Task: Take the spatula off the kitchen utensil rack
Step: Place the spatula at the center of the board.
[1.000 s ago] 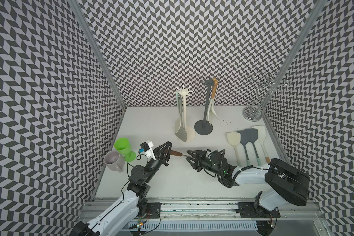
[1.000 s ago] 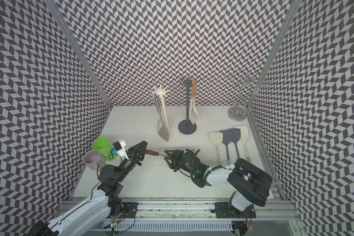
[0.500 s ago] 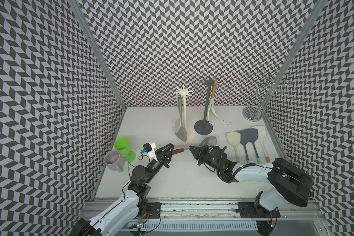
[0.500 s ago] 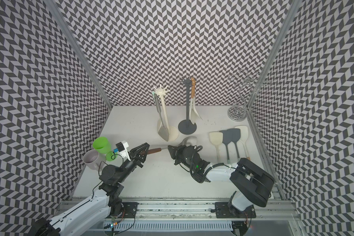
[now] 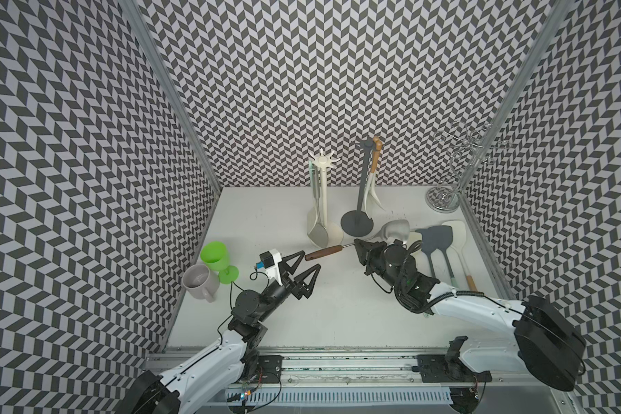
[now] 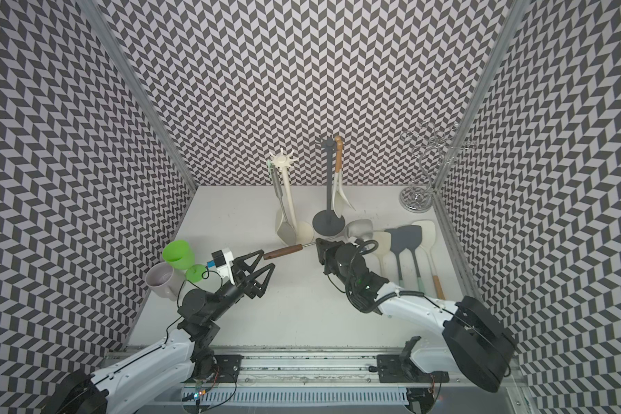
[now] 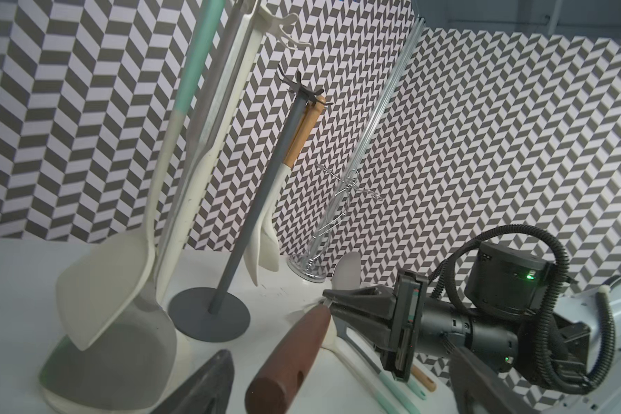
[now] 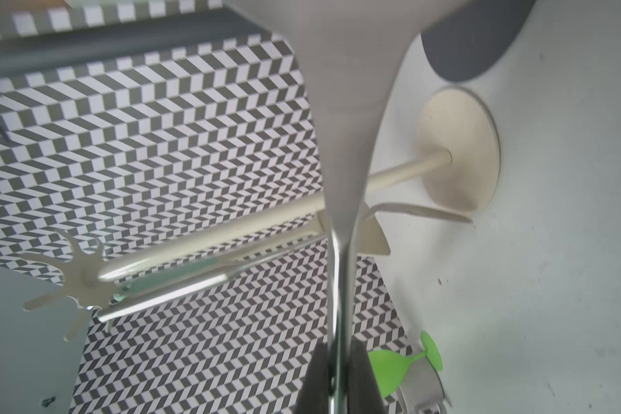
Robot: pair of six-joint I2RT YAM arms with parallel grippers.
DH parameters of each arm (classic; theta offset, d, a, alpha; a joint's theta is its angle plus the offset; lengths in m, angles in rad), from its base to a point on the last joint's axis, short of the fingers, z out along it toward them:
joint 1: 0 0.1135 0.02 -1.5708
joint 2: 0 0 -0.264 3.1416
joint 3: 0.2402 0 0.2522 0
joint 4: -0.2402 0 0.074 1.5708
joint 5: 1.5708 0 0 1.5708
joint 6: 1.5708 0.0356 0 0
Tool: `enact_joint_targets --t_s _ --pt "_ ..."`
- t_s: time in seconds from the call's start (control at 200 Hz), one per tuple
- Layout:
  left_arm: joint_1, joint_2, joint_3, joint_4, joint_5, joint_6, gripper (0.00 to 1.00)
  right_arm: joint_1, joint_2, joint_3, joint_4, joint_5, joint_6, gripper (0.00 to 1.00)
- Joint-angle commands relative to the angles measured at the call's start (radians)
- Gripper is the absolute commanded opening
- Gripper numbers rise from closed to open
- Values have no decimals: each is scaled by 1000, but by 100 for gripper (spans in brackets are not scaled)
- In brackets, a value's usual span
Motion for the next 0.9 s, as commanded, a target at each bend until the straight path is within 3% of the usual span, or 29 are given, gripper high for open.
enact_joint_targets --t_s 0.0,0.32,0.461,0.726,0.896 --pt "-4 -19 39 -46 -23 22 99 -29 -86 42 -130 68 -235 0" --pt "-3 -39 72 -166 -117 42 99 -190 -230 27 -407 -86 -887 0" --pt "-3 -35 78 -178 -126 42 99 -239 -212 54 -552 -172 -1142 0" --pt "-2 -39 81 -186 -130 45 99 -293 -2 179 -836 -217 -1344 0" --pt "-2 -53 79 -194 -134 47 99 -306 141 248 -920 -185 -1382 0"
